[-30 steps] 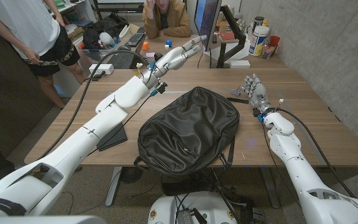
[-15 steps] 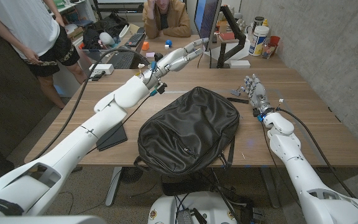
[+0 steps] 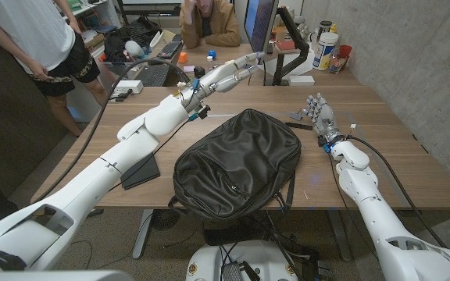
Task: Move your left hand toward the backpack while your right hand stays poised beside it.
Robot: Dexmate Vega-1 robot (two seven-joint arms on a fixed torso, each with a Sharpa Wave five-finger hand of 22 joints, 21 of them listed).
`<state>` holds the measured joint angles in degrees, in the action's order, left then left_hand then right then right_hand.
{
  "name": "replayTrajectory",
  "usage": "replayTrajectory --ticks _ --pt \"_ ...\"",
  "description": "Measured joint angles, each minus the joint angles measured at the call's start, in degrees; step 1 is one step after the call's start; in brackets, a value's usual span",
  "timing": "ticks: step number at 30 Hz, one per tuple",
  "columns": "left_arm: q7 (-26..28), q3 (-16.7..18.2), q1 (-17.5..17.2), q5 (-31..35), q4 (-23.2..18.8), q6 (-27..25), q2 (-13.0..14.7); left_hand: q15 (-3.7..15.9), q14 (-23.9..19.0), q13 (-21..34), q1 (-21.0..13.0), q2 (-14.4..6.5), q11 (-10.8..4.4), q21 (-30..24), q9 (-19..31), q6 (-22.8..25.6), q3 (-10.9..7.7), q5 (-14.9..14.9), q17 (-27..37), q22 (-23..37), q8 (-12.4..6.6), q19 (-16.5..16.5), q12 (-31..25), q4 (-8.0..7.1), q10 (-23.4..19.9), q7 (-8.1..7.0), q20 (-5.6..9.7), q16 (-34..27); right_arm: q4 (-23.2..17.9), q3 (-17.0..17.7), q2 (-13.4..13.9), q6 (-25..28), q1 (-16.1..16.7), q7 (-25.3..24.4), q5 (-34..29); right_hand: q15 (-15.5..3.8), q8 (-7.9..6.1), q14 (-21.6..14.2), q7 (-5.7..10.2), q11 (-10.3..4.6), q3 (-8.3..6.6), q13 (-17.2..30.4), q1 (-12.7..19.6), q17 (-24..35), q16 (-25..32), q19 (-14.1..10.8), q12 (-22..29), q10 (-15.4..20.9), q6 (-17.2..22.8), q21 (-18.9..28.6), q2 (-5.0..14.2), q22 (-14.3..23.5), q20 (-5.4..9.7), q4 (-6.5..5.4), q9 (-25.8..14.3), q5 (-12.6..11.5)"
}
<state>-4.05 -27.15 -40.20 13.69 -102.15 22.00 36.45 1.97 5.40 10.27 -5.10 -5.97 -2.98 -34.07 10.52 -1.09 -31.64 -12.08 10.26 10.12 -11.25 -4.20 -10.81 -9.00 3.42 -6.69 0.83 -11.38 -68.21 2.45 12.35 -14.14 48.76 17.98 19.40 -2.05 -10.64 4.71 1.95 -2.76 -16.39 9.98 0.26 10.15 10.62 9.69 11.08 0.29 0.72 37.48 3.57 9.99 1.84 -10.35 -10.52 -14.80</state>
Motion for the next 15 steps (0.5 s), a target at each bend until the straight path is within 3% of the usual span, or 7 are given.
replayTrajectory --ticks 9,15 --pt "0.2 -0.2 -0.2 1.9 -1.3 -1.2 0.6 0.11 -0.5 0.0 -0.7 -0.4 -0.75 0.4 -0.1 0.9 -0.04 0.0 -0.1 0.0 0.0 -1.0 0.0 0.63 -0.3 -0.92 -1.89 0.0 0.1 0.0 0.0 -0.2 0.0 0.0 0.0 0.0 0.0 0.0 0.0 0.0 0.0 0.0 0.0 0.0 0.0 0.0 0.0 0.0 0.0 -0.4 0.0 0.0 0.0 0.0 0.0 0.0" --pt "0.2 -0.3 -0.4 3.0 -2.0 -1.9 1.0 -0.15 -0.8 0.0 -0.9 -0.6 -0.93 0.8 -0.1 0.7 -0.04 0.0 -0.1 0.0 0.0 -1.2 0.0 0.63 -0.5 -1.12 -2.19 0.0 0.1 0.0 0.0 -0.2 0.0 0.0 0.0 0.0 0.0 0.0 0.0 0.0 0.0 0.0 0.0 0.0 0.0 0.0 0.0 0.0 0.0 -0.4 0.0 0.0 0.0 0.0 0.0 0.0"
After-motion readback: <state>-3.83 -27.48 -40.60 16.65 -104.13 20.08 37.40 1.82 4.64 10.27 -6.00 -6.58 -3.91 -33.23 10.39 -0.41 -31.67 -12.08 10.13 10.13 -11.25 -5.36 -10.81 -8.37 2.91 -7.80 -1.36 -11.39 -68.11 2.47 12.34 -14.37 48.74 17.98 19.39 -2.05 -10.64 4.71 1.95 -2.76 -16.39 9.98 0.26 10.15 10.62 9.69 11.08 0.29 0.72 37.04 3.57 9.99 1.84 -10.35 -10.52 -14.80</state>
